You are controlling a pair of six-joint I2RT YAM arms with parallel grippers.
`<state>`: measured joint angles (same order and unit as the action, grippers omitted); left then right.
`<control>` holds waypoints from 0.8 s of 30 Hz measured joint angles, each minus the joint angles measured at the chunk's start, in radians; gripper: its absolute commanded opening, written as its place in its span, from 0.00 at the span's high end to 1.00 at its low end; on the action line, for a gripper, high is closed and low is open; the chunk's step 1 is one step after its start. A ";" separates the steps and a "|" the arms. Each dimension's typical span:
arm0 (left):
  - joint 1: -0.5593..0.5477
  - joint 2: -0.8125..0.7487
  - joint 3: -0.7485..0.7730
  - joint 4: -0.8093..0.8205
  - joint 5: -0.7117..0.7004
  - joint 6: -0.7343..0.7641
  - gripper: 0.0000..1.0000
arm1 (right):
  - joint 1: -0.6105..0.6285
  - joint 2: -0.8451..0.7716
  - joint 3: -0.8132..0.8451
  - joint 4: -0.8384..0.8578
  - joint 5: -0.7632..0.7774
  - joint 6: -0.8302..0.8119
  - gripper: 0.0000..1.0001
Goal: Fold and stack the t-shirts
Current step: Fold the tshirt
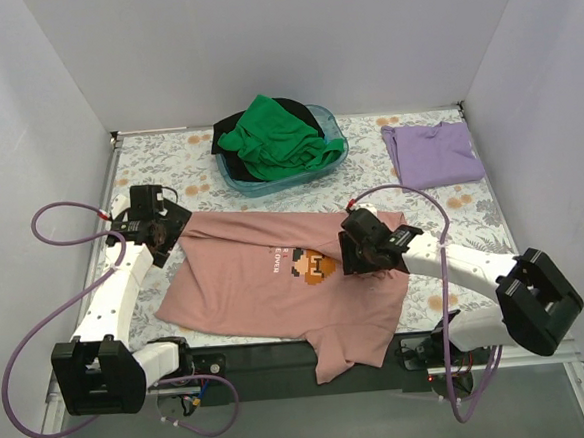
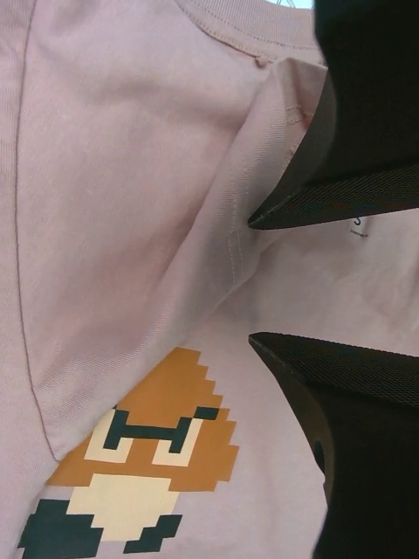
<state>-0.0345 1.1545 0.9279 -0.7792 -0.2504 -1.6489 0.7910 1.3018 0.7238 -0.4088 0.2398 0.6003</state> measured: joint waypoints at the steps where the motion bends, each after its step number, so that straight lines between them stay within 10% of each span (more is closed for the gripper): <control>1: 0.000 0.000 0.000 -0.002 -0.002 -0.001 0.02 | -0.007 0.005 -0.002 0.008 -0.013 -0.004 0.42; 16: 0.000 0.036 -0.003 -0.004 -0.016 -0.009 0.02 | -0.225 0.134 0.024 0.165 -0.138 -0.172 0.41; 24: 0.000 0.036 -0.004 0.001 -0.015 -0.008 0.02 | -0.169 -0.055 -0.005 0.201 -0.229 -0.230 0.40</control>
<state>-0.0345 1.1904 0.9237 -0.7784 -0.2657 -1.6569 0.6224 1.2465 0.7185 -0.2073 0.0105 0.3698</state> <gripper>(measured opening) 0.981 0.609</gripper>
